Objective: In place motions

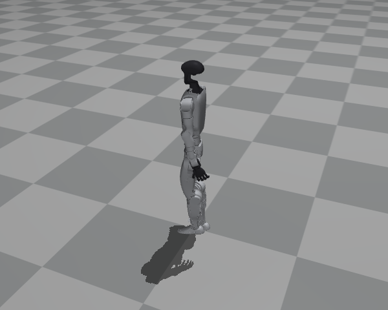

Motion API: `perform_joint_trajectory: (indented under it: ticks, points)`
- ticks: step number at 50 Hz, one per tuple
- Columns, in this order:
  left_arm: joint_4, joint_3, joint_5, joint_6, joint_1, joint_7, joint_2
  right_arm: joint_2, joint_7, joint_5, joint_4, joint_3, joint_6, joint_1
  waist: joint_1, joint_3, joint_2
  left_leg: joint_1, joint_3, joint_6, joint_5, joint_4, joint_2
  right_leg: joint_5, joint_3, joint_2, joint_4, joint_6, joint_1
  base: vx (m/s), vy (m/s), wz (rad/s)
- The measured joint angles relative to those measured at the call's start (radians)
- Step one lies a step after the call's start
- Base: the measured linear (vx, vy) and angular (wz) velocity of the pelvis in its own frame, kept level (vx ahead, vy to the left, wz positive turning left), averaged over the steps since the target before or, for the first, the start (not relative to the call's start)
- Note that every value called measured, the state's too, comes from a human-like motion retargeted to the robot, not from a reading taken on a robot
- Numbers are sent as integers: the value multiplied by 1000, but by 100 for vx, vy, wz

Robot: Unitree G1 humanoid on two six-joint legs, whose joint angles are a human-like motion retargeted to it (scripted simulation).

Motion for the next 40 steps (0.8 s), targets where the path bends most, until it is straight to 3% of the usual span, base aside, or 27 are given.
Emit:
perform_joint_trajectory:
  ticks: [5, 15, 20, 23, 34, 40]
  points:
    - [-24, 32, -16, -13, 20, 36, -42, 5, 0, -41, -11, 47, -9, -10, -79, -9, -15, 20, -76, -12, 3, -14, -14, -2, -78, -28, -1, 12, 9, 0, 1, 75]
    - [-27, 29, -6, 10, 11, 12, -30, 0, 7, -73, 12, 57, -1, -4, -122, 0, -8, 33, 42, -57, -52, 32, 39, 15, 104, -48, 63, 28, -56, -3, -3, -66]
    - [-38, 23, -7, 8, 9, 20, -16, -13, 9, -69, 23, 54, 7, -13, -75, 7, 3, 34, 253, -106, -78, 60, 104, 60, 300, -36, 97, 21, -133, -16, -7, -246]
    - [-51, 6, -4, 6, 18, 27, -4, -20, 10, -88, 20, 47, 3, -16, -40, 5, 23, 32, 441, -88, -99, 49, 138, 97, 447, 13, 111, 16, -191, -22, -19, -310]
    - [-91, -30, 71, 8, 71, -35, 42, -41, -14, -91, 44, 0, 25, -74, -377, 42, 116, 59, 743, -123, -171, 28, 240, 230, 832, 188, 81, 81, -314, -41, -8, -212]
    - [-69, 1, 79, 23, 84, -53, 49, -56, -57, -78, 62, -45, 43, -110, -563, 79, 175, 49, 895, -157, -209, 46, 288, 253, 889, 252, 58, 162, -379, -37, 14, -233]
